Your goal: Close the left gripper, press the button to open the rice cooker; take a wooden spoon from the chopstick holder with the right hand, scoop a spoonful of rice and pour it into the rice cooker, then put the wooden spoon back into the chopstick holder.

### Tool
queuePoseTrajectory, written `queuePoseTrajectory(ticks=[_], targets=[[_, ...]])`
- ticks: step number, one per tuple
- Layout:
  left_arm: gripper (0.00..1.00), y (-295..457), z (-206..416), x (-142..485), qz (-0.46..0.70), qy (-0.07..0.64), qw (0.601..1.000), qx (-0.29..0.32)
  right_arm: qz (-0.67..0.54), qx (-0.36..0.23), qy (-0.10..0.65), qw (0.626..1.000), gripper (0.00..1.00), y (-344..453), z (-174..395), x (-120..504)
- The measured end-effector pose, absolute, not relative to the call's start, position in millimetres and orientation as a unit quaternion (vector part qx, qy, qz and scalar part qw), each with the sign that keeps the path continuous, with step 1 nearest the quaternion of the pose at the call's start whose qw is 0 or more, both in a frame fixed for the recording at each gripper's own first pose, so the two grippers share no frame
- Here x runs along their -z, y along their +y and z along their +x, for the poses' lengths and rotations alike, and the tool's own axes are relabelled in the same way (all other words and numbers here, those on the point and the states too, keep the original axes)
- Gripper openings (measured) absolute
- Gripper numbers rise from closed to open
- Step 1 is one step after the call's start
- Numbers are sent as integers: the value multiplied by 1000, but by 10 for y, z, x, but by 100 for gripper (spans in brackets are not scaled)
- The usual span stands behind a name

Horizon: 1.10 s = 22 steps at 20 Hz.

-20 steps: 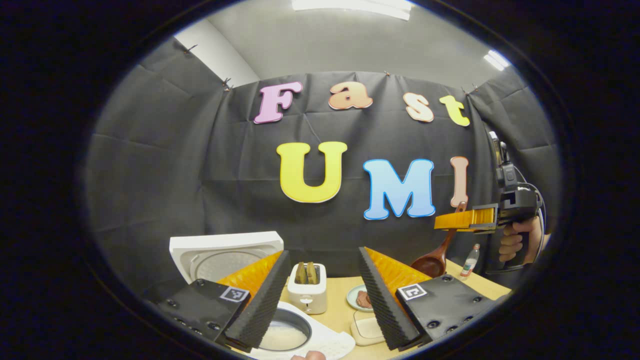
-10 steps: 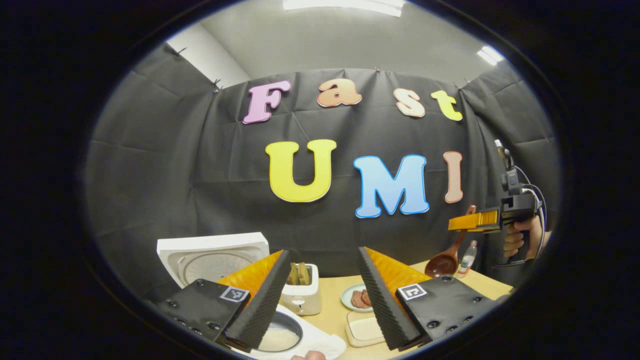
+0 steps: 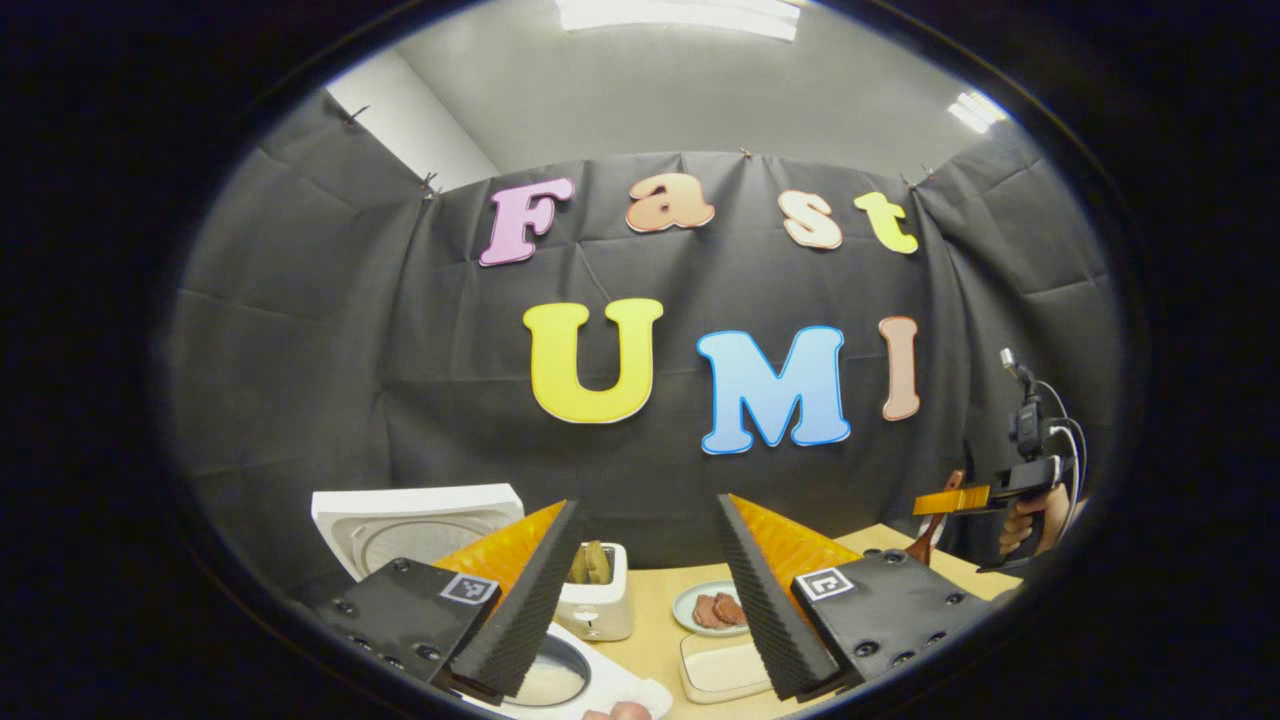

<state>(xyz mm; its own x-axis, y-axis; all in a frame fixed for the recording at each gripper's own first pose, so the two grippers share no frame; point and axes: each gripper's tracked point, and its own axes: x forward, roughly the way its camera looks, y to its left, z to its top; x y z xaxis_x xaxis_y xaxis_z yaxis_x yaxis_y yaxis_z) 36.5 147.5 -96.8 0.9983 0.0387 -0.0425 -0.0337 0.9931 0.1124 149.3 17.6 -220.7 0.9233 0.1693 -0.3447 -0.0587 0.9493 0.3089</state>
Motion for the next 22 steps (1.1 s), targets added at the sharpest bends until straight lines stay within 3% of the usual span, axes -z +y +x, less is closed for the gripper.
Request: queuePoseTrajectory(ticks=[7, 14, 22], targets=[[97, 1348, 357, 958, 55, 23, 998, -11, 148, 9, 218, 965, 10, -267, 1423, 2874], [88, 1368, 267, 955, 62, 30, 997, -25, 162, 20, 247, 955, 10, -259, 1503, 3352], [94, 1479, 126, 866, 78, 33, 995, -46, 136, 28, 275, 951, 10, -186, 1549, 3797]])
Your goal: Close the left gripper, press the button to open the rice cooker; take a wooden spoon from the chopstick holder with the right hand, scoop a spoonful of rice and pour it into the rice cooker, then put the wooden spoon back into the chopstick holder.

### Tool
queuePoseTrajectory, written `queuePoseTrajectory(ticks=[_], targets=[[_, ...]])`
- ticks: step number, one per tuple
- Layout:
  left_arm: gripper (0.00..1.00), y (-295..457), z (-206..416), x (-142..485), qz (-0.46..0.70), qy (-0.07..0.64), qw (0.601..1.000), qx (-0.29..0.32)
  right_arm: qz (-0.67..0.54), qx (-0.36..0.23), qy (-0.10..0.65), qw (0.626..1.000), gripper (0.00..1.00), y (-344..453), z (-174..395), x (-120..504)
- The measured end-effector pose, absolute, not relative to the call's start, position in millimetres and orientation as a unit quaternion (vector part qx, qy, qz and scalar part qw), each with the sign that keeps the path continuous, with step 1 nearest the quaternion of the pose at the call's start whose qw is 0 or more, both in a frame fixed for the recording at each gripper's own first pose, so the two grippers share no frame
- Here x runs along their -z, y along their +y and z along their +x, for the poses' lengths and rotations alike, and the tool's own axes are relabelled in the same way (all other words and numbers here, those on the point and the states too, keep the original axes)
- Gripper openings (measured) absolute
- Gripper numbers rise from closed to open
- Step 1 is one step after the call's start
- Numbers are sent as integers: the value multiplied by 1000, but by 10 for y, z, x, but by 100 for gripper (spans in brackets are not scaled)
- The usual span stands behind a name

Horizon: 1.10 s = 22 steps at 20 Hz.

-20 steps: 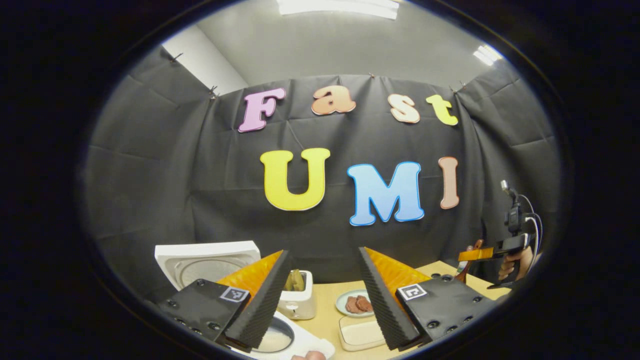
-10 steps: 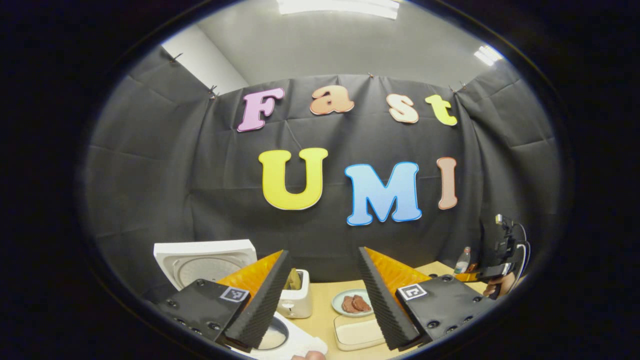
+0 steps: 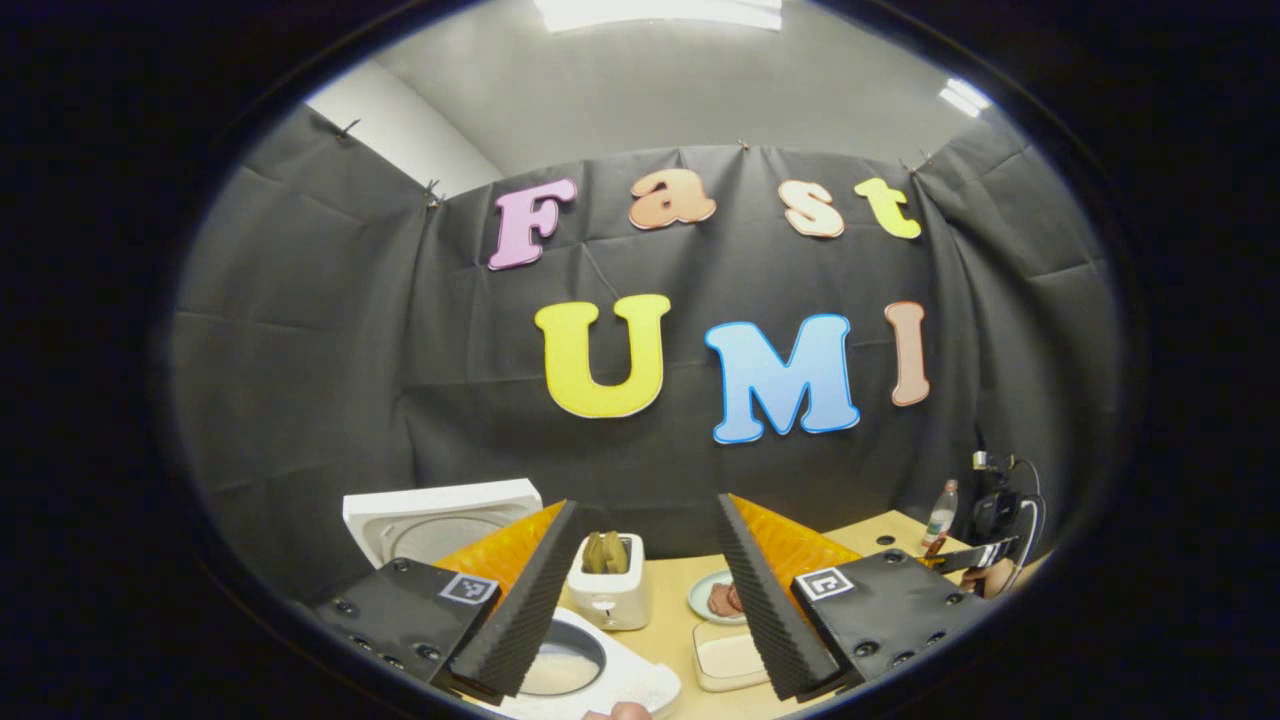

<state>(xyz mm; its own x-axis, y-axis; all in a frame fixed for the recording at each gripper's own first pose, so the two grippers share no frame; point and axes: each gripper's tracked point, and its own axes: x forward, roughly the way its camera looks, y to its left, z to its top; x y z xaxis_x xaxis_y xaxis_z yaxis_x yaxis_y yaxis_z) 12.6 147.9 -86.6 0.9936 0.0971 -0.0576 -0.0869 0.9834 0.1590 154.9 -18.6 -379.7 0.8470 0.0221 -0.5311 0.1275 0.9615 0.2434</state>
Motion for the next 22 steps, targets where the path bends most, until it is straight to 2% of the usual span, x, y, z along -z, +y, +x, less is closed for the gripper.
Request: queuePoseTrajectory(ticks=[9, 10, 11, 12, 15, 20, 22], targets=[[97, 1479, 124, 877, 76, 30, 995, -53, 129, 22, 268, 954, 12, -169, 1540, 3877], [97, 1457, 135, 864, 75, 28, 996, -51, 128, 20, 264, 956, 20, -171, 1534, 3839], [97, 1433, 146, 865, 74, 27, 996, -49, 127, 15, 263, 956, 23, -176, 1533, 3820], [97, 1409, 163, 864, 73, 26, 996, -46, 123, 7, 263, 957, 39, -176, 1528, 3800], [97, 1371, 202, 898, 68, 25, 997, -37, 97, 27, 238, 966, 99, -381, 1523, 3618], [97, 1455, 327, 914, 49, 26, 998, -42, 46, 28, 164, 985, 99, -507, 1454, 2860], [90, 1526, 386, 900, 26, 30, 998, -44, 52, 6, 133, 990, 99, -357, 1414, 2430]])
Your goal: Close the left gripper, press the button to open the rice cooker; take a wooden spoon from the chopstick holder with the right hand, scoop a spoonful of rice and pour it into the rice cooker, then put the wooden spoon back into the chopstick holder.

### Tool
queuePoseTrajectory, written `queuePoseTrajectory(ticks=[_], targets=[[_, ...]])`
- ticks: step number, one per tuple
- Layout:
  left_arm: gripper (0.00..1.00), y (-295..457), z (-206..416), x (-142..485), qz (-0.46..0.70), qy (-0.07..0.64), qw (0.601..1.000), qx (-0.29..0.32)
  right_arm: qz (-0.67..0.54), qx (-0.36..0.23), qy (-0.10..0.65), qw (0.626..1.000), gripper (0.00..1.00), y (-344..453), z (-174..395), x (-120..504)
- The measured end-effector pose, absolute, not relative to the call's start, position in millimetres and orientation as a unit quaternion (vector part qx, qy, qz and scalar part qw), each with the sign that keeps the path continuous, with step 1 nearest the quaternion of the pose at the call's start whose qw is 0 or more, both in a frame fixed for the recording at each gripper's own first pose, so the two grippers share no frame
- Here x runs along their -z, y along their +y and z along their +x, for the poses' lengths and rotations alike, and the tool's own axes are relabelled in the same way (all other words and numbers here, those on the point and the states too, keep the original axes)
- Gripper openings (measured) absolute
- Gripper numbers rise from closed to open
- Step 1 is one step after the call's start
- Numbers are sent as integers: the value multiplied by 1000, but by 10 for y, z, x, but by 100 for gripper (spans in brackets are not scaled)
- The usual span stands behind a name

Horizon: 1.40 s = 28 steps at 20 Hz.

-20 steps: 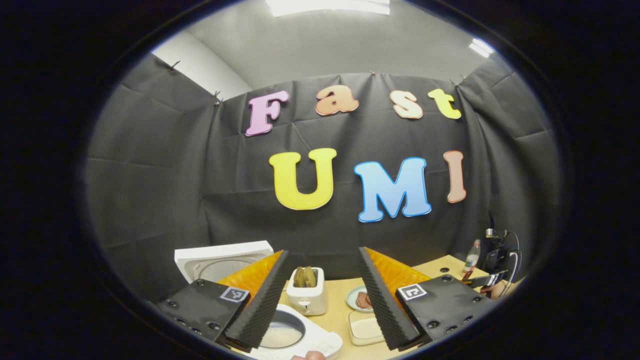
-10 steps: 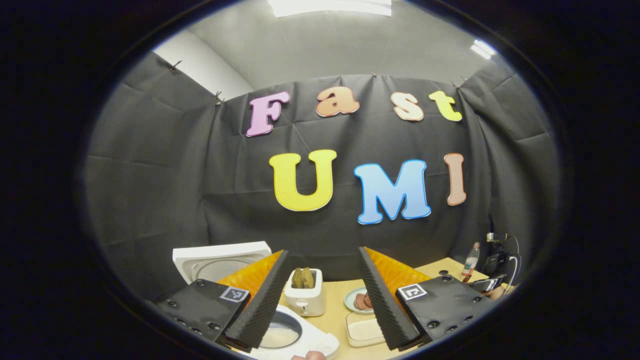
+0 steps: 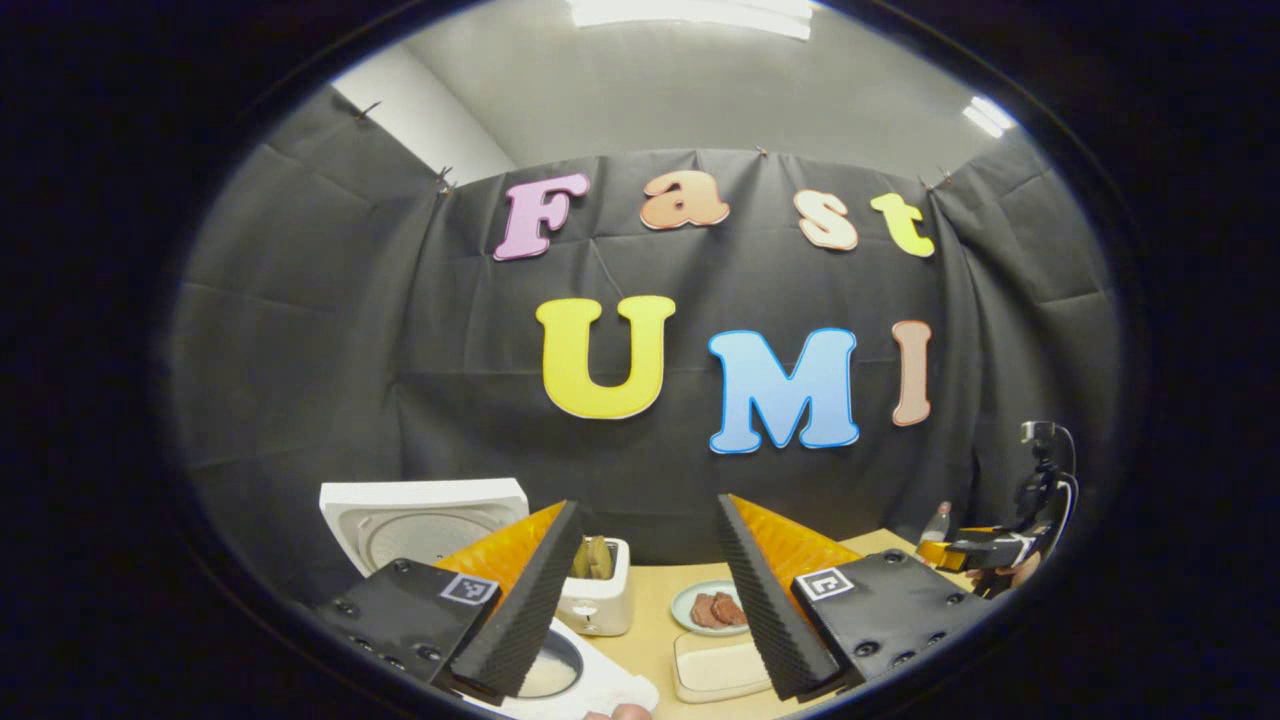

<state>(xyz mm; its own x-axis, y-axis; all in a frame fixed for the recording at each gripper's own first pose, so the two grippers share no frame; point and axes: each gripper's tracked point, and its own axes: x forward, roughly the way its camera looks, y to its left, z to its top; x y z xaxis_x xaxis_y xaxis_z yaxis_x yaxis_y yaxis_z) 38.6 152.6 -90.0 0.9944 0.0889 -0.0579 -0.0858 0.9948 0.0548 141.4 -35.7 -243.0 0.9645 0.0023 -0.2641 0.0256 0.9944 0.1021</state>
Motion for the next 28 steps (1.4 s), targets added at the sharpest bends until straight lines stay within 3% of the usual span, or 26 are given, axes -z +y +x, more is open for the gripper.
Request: queuePoseTrajectory(ticks=[3, 5, 8, 13, 14, 17, 18, 23, 28], targets=[[88, 1906, 471, 843, 15, 30, 996, -86, 56, -23, 97, 993, 99, -146, 1379, 1948], [99, 2152, 562, 784, -5, 30, 994, -104, 64, -42, 90, 993, 99, 28, 1379, 1773], [96, 2535, 747, 700, -16, 40, 992, -117, 92, -71, 85, 990, 99, 242, 1369, 1638], [98, 3197, 1071, 499, 17, 40, 988, -150, 91, -80, 96, 988, 99, 347, 1325, 1681], [94, 3343, 1138, 510, 21, 46, 986, -161, 93, -80, 97, 988, 99, 345, 1303, 1682], [94, 3691, 1333, 677, 19, 70, 980, -184, 94, -76, 99, 988, 99, 325, 1304, 1711], [98, 3789, 1401, 751, 19, 78, 979, -190, 94, -75, 100, 988, 99, 316, 1306, 1715], [94, 4146, 1664, 940, 2, 100, 973, -209, 99, -69, 104, 987, 99, 260, 1327, 1728], [97, 4388, 1794, 1215, -12, 132, 963, -233, 107, -74, 105, 986, 99, 298, 1383, 1690]])
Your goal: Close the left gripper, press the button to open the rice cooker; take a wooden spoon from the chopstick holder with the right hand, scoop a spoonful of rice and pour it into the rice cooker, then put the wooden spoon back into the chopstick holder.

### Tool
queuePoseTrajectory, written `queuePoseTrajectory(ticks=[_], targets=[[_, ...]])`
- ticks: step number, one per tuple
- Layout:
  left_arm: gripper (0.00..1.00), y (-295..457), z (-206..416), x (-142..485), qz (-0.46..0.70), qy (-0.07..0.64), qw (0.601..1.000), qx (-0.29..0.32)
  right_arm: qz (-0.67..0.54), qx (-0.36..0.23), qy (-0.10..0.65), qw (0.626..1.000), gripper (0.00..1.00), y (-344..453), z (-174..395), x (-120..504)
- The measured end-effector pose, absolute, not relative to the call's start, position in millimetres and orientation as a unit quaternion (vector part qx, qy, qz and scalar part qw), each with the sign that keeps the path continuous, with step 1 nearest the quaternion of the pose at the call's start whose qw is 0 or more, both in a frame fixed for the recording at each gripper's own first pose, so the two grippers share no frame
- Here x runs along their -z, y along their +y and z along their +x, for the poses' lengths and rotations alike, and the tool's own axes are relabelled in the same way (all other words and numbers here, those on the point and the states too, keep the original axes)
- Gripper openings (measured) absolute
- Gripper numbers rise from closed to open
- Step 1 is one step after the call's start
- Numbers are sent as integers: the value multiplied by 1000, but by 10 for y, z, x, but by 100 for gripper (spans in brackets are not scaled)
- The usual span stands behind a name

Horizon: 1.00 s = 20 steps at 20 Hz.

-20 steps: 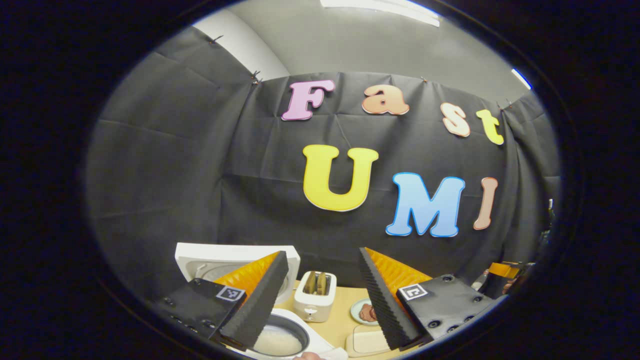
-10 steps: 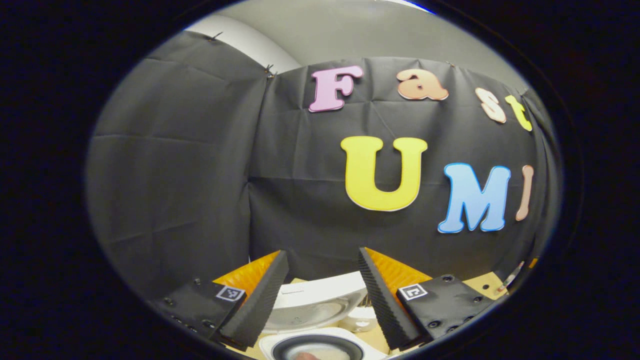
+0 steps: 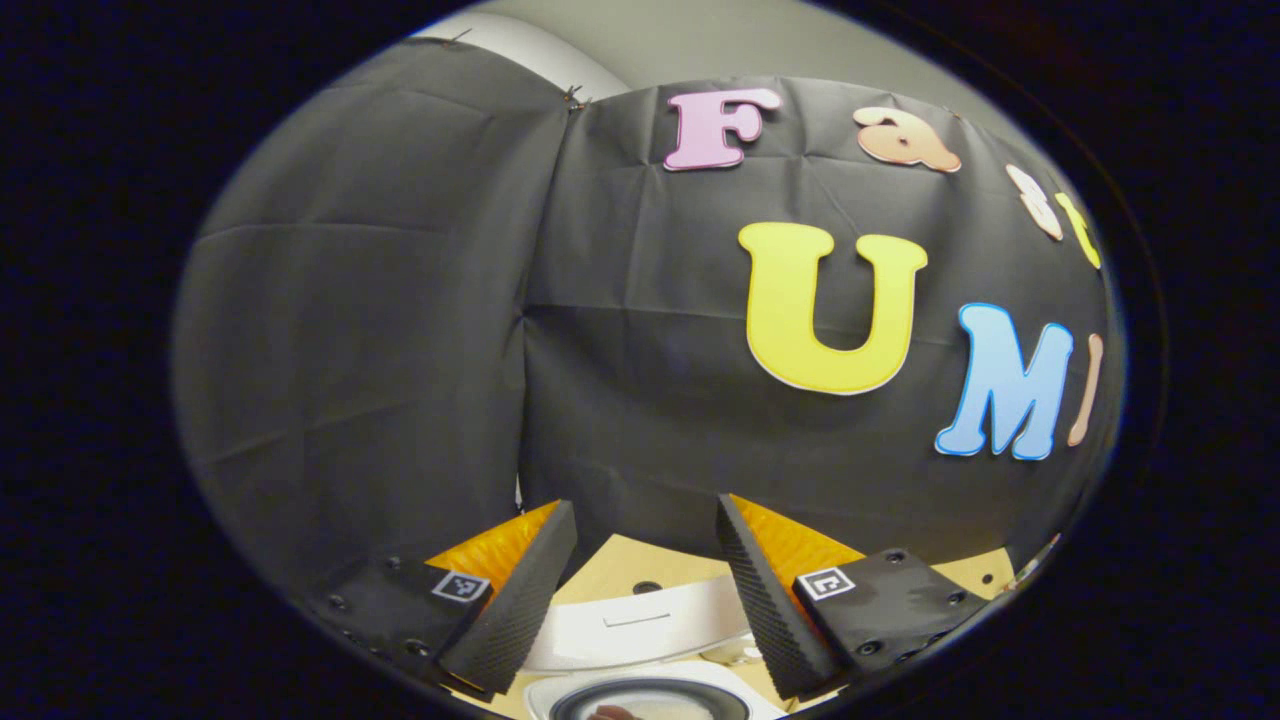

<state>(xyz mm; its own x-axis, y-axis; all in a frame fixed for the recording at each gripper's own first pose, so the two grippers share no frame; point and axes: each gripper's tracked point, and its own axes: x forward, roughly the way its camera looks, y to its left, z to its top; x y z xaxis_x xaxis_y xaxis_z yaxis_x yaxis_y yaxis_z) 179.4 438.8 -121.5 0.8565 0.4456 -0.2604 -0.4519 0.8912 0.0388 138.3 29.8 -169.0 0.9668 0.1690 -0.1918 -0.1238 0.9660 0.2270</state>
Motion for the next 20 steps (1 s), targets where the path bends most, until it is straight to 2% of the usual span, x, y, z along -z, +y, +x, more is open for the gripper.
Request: queuePoseTrajectory(ticks=[4, 6, 7, 9, 11, 12, 13, 14, 16, 19, 20], targets=[[99, 4439, 1810, 1383, 4, 153, 959, -241, 104, -85, 114, 984, 99, 390, 1413, 1751], [99, 4395, 1761, 1388, -1, 155, 957, -246, 111, -93, 119, 982, 99, 445, 1409, 1736], [95, 4361, 1714, 1390, -4, 153, 957, -247, 112, -96, 118, 982, 99, 482, 1419, 1717], [97, 4241, 1597, 1409, -3, 147, 958, -246, 104, -105, 119, 982, 99, 578, 1409, 1707], [99, 4106, 1461, 1424, 7, 137, 960, -244, 97, -119, 107, 982, 99, 719, 1389, 1565], [94, 4041, 1426, 1431, 11, 131, 961, -243, 95, -124, 97, 983, 99, 787, 1376, 1464], [99, 3980, 1384, 1454, 16, 127, 962, -243, 94, -129, 85, 984, 99, 853, 1368, 1366], [99, 3925, 1346, 1487, 19, 125, 962, -243, 93, -135, 74, 984, 99, 920, 1350, 1257], [89, 3817, 1242, 1519, 23, 116, 963, -241, 83, -144, 56, 984, 99, 1027, 1336, 1070], [99, 3725, 1057, 1558, 20, 94, 967, -234, 55, -148, 46, 986, 99, 1096, 1316, 932], [99, 3684, 1012, 1590, 25, 94, 968, -233, 51, -146, 45, 987, 99, 1115, 1315, 906]])
